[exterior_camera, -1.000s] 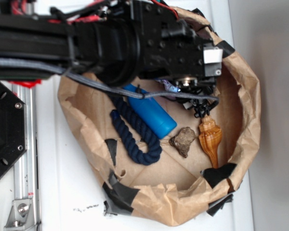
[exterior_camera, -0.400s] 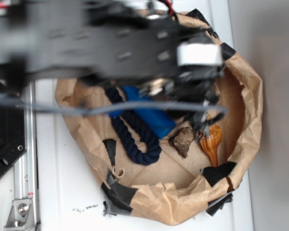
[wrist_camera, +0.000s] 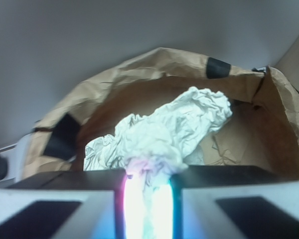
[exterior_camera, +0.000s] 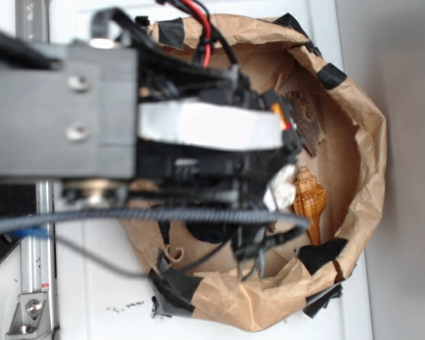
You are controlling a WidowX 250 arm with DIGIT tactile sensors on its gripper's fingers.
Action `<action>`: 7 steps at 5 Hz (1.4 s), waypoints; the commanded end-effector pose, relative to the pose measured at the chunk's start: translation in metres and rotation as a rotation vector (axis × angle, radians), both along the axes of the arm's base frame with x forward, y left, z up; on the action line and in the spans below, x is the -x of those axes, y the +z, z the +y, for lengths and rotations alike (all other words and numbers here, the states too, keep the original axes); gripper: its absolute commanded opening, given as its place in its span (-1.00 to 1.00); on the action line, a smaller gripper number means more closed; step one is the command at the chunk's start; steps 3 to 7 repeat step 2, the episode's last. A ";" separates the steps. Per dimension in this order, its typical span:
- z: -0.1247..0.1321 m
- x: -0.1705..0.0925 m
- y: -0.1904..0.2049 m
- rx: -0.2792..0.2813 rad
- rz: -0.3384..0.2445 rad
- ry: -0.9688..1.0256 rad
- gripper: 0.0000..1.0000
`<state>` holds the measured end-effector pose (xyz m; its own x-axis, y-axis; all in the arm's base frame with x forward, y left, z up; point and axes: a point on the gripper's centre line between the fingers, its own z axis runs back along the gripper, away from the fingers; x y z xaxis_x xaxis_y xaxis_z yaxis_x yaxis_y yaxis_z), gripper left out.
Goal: Grab the white paper.
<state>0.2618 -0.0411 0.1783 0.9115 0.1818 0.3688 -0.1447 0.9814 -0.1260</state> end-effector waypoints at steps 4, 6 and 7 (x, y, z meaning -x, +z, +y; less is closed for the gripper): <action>0.014 -0.004 0.034 -0.008 0.062 -0.153 -1.00; 0.014 -0.004 0.034 -0.008 0.062 -0.153 -1.00; 0.014 -0.004 0.034 -0.008 0.062 -0.153 -1.00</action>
